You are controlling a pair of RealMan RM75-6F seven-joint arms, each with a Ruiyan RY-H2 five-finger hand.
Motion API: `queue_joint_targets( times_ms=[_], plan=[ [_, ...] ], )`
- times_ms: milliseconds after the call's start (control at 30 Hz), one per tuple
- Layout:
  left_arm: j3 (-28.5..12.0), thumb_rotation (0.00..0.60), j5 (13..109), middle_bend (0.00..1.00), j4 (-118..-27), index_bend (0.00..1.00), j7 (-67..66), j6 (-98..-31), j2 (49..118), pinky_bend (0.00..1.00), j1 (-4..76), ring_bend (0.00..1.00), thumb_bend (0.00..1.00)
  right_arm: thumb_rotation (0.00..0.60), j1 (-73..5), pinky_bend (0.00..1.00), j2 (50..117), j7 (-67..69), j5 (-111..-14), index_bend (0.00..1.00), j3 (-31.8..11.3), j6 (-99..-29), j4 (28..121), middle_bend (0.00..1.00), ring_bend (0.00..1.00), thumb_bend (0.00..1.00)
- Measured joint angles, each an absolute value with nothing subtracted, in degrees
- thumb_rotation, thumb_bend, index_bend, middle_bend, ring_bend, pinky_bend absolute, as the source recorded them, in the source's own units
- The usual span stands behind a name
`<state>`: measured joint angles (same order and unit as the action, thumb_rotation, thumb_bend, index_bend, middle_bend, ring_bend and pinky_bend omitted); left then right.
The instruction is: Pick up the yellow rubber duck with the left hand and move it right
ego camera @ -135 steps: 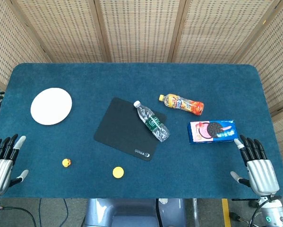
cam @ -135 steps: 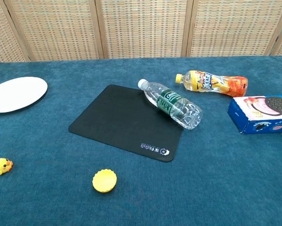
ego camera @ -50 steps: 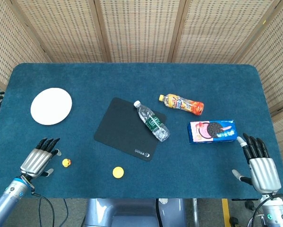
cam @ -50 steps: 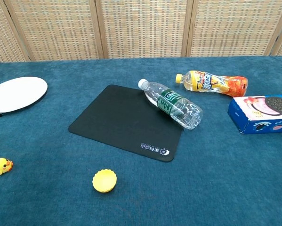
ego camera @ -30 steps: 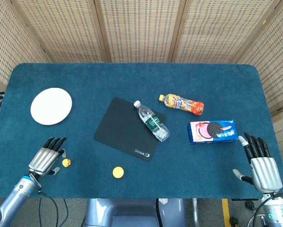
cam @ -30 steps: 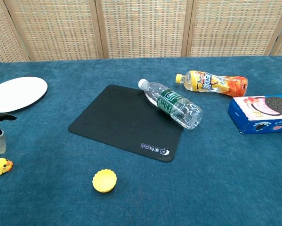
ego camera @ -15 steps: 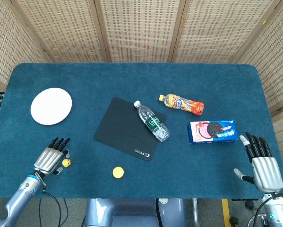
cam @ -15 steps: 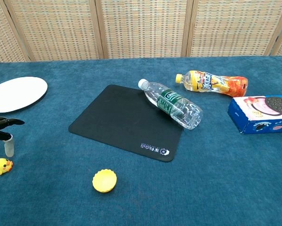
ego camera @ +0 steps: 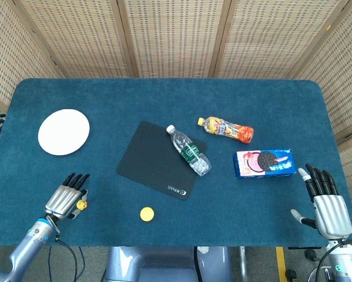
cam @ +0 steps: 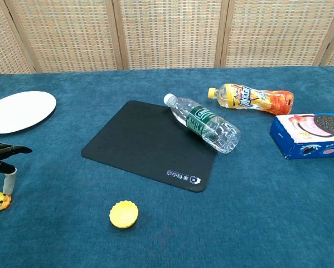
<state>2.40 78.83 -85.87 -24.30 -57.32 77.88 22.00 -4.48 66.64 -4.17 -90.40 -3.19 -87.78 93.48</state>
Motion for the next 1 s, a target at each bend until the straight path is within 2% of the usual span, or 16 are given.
queue_joint_targets(
  times_ms=[300, 600, 1000],
  plan=[
    [2.43, 0.600, 80.09, 0.00, -87.17, 0.51, -23.36, -59.18, 77.19, 0.00, 22.07, 0.00, 0.30, 0.600, -4.46, 0.01, 66.60, -4.15, -90.42, 0.03, -3.16, -87.77, 93.54, 0.00, 0.00, 0.00],
    [0.99, 0.600, 81.24, 0.00, -92.94, 0.51, -25.09, -60.05, 75.45, 0.00, 23.92, 0.00, 0.30, 0.600, -4.47, 0.01, 66.46, -3.82, -90.04, 0.03, -3.31, -87.68, 93.51, 0.00, 0.00, 0.00],
    [-2.48, 0.600, 78.96, 0.00, -99.37, 0.51, -34.46, -56.70, 79.11, 0.00, 29.85, 0.00, 0.30, 0.600, -4.47, 0.01, 66.22, -2.99, -89.83, 0.03, -3.51, -87.75, 93.31, 0.00, 0.00, 0.00]
  ],
)
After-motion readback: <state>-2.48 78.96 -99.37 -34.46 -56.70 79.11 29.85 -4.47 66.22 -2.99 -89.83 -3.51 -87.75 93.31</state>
